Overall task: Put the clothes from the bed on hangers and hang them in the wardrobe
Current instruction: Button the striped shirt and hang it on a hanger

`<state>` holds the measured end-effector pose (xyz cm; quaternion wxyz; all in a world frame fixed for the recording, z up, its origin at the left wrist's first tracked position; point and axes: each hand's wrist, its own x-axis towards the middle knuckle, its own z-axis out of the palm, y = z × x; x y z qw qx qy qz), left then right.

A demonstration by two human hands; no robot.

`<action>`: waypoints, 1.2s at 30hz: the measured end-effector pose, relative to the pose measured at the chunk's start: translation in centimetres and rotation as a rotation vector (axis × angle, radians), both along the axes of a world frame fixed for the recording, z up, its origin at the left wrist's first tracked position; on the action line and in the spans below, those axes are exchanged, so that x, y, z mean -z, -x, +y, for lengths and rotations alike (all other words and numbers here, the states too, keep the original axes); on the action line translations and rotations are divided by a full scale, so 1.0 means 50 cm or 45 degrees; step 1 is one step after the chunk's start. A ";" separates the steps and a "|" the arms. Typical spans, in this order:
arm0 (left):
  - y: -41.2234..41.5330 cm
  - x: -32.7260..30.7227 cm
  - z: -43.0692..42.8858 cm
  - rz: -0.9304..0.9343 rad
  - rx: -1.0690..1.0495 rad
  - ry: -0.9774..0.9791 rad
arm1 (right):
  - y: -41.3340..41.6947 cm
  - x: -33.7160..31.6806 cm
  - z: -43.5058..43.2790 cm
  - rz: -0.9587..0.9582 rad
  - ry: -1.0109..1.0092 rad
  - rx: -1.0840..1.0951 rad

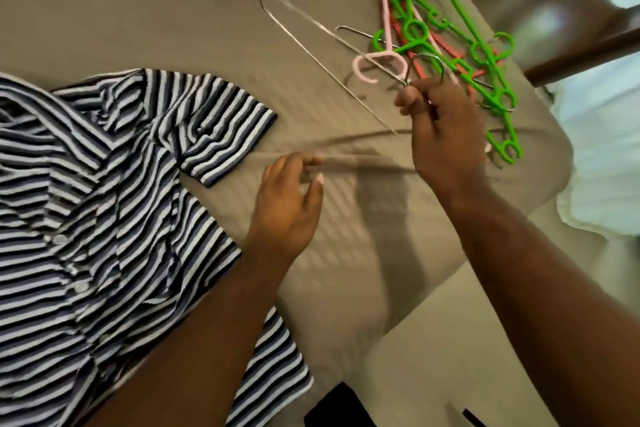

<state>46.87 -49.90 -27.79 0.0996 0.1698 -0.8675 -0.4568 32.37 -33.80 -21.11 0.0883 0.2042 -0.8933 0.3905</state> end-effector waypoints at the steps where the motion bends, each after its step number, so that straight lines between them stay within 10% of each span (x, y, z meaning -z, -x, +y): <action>1: -0.001 -0.009 -0.006 -0.010 -0.064 -0.152 | -0.019 -0.011 -0.027 -0.137 0.152 -0.029; 7: -0.044 -0.084 -0.077 0.081 -0.342 -1.012 | -0.179 -0.015 -0.218 -1.160 0.980 -0.053; 16: -0.223 -0.074 -0.282 0.127 -0.544 -0.590 | -0.314 0.007 -0.361 -1.800 1.246 -0.238; 23: -0.299 -0.079 -0.389 -0.027 -0.423 -0.229 | -0.334 -0.004 -0.430 -1.535 0.657 -0.479; 31: -0.270 -0.043 -0.523 -0.109 -0.847 -0.024 | -0.307 -0.008 -0.479 -1.308 0.895 -0.304; 36: -0.230 -0.006 -0.582 -0.595 -0.699 0.283 | -0.278 -0.016 -0.479 -1.021 0.934 -0.320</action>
